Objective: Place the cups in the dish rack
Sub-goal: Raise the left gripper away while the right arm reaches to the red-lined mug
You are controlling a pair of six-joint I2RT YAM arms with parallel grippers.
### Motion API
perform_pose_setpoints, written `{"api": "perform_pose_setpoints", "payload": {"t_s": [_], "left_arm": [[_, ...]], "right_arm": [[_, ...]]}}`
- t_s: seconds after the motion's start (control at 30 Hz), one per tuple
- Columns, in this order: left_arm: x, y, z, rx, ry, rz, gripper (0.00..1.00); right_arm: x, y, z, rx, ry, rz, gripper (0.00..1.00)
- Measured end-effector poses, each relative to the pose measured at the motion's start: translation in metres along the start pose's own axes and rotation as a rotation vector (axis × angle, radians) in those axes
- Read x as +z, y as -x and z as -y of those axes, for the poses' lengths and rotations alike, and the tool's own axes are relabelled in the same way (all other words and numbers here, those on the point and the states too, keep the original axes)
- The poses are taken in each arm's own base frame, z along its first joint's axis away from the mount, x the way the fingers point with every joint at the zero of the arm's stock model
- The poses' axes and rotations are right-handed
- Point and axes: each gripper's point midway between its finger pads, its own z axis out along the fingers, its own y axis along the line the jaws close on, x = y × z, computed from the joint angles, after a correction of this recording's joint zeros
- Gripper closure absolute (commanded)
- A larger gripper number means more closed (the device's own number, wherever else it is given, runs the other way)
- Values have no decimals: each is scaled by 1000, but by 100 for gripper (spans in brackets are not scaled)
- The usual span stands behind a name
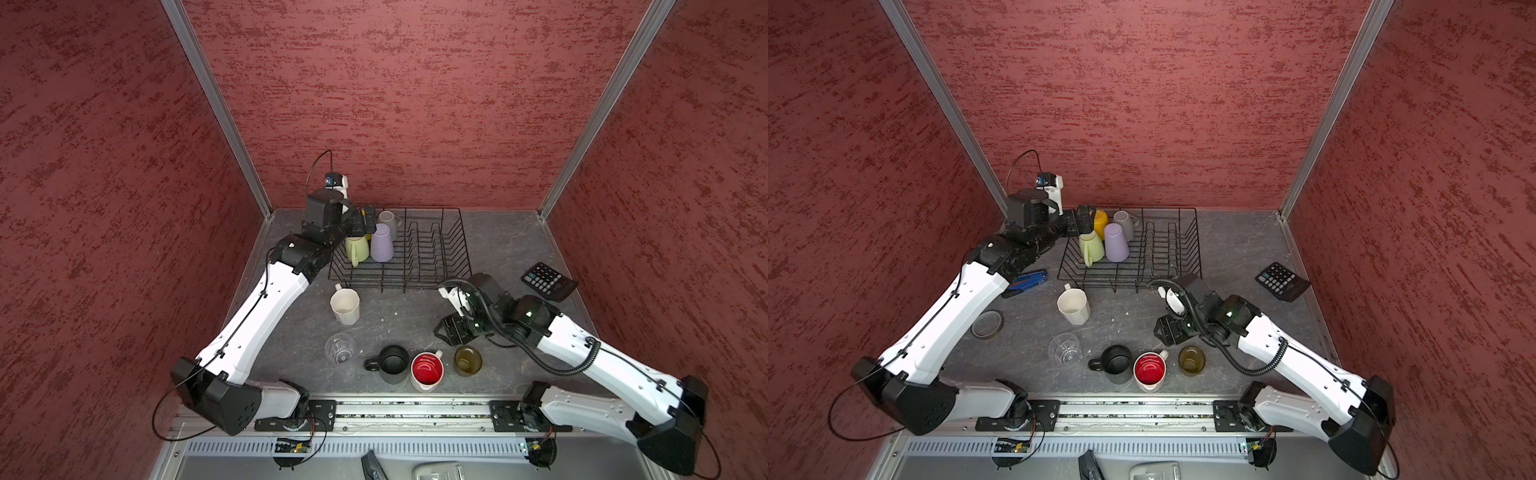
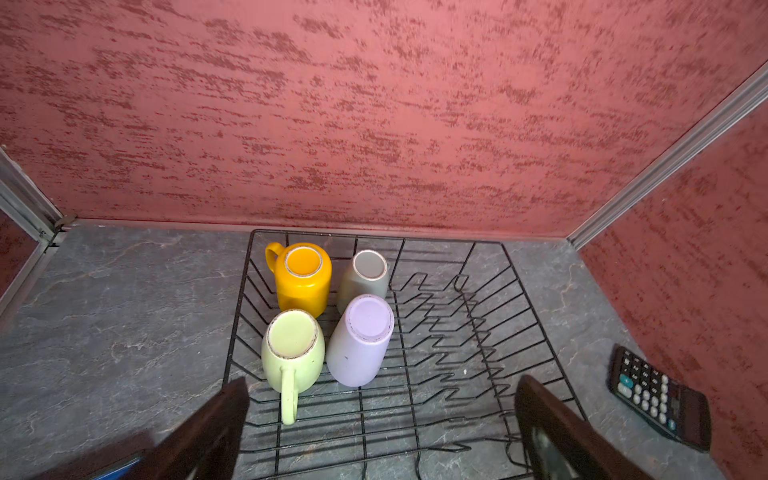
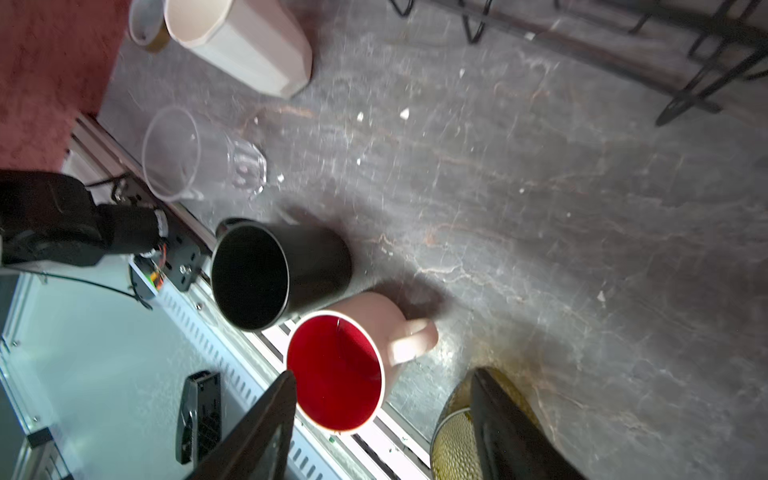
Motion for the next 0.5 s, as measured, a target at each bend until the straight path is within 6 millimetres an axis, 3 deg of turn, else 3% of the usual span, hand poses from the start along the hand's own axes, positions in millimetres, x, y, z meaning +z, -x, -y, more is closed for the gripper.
{"api": "perform_pose_setpoints", "payload": {"t_s": [0.13, 0.5], "left_arm": [[-20, 8, -13, -67, -13, 59, 0], [-46, 10, -57, -227, 1, 107, 0]], "right_arm": [[15, -23, -3, -18, -17, -88, 35], [54, -45, 5, -78, -120, -237, 41]]}}
